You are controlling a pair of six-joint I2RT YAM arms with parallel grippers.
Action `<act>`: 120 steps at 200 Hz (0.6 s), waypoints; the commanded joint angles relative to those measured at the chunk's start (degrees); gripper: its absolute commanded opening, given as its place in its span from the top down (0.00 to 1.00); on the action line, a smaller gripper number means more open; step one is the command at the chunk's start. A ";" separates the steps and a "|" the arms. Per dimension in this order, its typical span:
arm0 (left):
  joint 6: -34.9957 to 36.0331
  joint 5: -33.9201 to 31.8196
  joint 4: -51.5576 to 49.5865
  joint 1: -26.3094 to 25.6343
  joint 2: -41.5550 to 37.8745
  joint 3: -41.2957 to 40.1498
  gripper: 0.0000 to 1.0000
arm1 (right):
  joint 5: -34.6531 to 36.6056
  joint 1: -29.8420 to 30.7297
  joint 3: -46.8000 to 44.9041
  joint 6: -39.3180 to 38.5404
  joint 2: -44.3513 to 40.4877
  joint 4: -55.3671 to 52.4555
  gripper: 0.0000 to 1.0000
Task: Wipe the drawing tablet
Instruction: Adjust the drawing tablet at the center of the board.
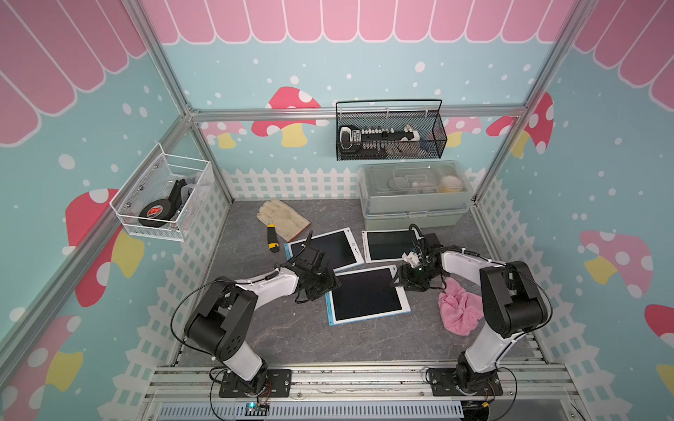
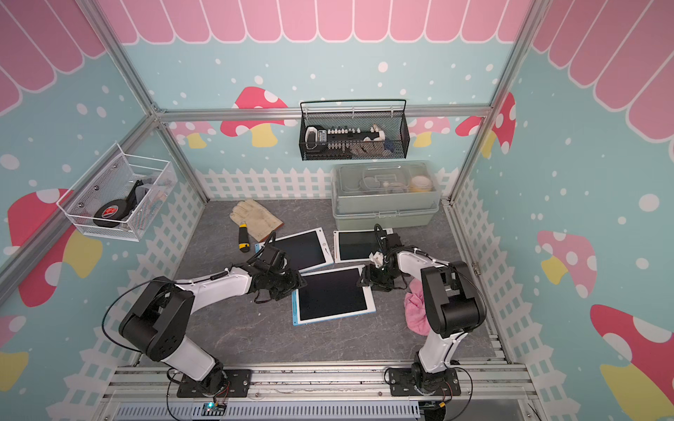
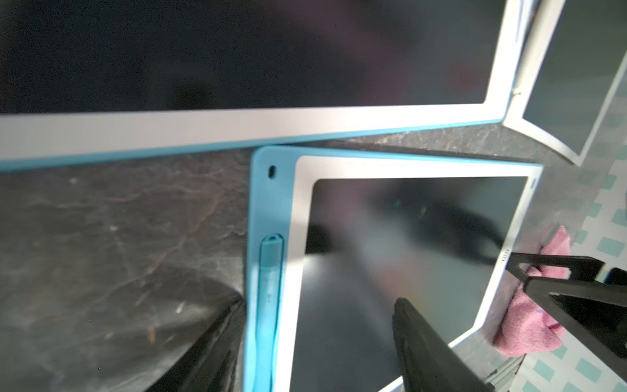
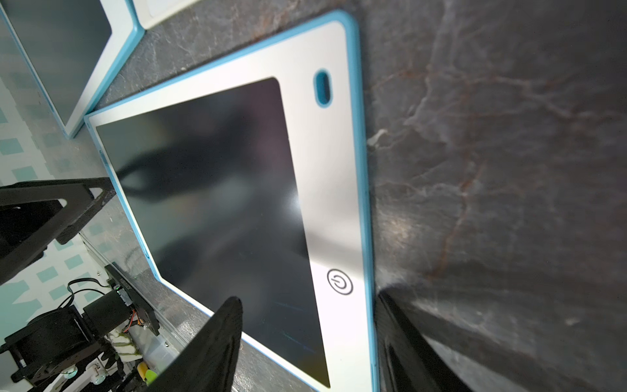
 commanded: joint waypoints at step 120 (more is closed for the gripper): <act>-7.92 -0.67 7.26 -6.47 0.07 -3.81 0.30 | 3.61 1.79 6.84 2.08 -2.52 -4.52 0.37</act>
